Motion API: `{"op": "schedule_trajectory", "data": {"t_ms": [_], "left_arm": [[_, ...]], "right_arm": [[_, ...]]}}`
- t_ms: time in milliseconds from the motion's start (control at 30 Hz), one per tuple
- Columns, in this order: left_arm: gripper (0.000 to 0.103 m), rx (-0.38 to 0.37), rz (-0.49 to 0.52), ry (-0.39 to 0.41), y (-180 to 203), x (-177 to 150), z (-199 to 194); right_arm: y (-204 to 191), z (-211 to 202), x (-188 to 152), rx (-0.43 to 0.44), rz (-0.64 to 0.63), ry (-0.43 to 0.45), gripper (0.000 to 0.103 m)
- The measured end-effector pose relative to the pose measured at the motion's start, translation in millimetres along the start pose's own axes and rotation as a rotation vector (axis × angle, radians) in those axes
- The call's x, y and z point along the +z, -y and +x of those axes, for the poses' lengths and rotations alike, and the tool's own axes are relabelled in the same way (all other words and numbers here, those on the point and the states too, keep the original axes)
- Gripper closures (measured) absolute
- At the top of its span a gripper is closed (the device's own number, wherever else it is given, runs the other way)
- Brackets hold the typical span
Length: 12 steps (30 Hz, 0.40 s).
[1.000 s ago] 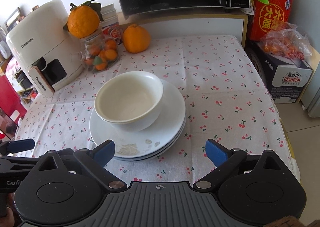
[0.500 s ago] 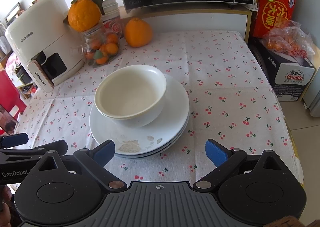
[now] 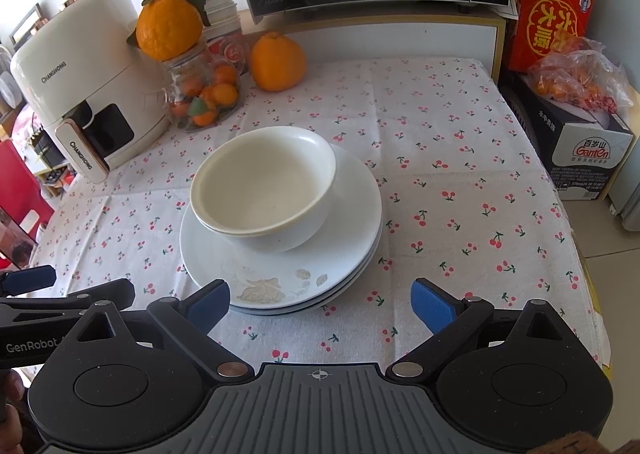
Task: Organize plates and bowls
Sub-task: 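Withdraw both grippers back from the plate and bowl stack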
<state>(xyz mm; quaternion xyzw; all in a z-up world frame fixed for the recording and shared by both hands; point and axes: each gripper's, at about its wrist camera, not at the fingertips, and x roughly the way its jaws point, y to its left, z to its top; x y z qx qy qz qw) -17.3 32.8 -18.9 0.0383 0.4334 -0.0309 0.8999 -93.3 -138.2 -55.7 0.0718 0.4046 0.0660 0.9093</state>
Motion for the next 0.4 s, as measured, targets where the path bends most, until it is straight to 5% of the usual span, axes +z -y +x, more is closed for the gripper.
{"op": "schedule_trajectory", "data": {"t_ms": [400], "left_arm": [[0.001, 0.001, -0.002, -0.01, -0.5, -0.3, 3.2]], "right_arm": [[-1.1, 2.6, 0.1, -0.002, -0.005, -0.004, 0.005]]}}
